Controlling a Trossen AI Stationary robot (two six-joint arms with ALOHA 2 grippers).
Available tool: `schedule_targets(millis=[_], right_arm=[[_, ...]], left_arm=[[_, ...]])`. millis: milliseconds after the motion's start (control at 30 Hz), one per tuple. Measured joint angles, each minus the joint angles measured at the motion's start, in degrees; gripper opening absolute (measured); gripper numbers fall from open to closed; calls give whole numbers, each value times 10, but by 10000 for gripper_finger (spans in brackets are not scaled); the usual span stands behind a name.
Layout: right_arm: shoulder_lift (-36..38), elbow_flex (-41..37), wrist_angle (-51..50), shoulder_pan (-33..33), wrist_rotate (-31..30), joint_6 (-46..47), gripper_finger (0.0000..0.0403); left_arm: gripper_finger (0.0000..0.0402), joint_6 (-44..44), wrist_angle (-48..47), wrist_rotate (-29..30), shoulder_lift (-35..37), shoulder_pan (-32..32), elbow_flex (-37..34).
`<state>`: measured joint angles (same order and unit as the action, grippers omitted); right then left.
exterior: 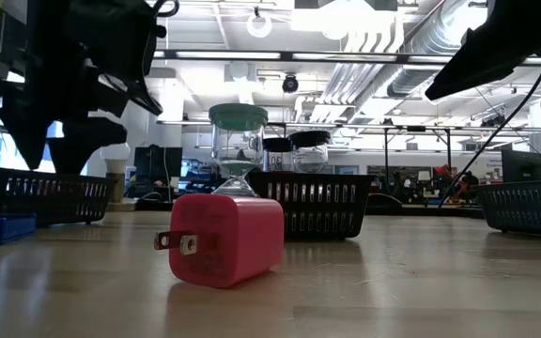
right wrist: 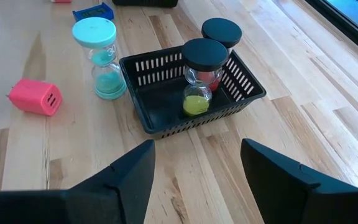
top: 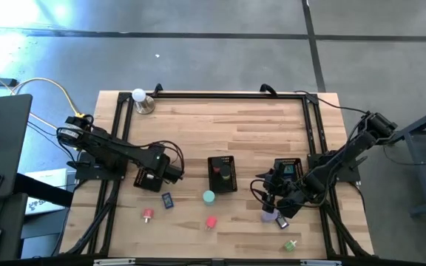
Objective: Pick & Place Office items
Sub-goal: Put the purple hourglass into the middle black bin
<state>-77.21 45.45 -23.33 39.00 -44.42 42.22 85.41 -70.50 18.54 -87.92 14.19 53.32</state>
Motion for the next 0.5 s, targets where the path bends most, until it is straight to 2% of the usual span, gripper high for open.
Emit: schedule_targets(millis=[500], right_arm=[[0, 0, 0, 0, -3, 0, 227]], left_arm=[[315, -54, -26, -7, 1, 0, 22]])
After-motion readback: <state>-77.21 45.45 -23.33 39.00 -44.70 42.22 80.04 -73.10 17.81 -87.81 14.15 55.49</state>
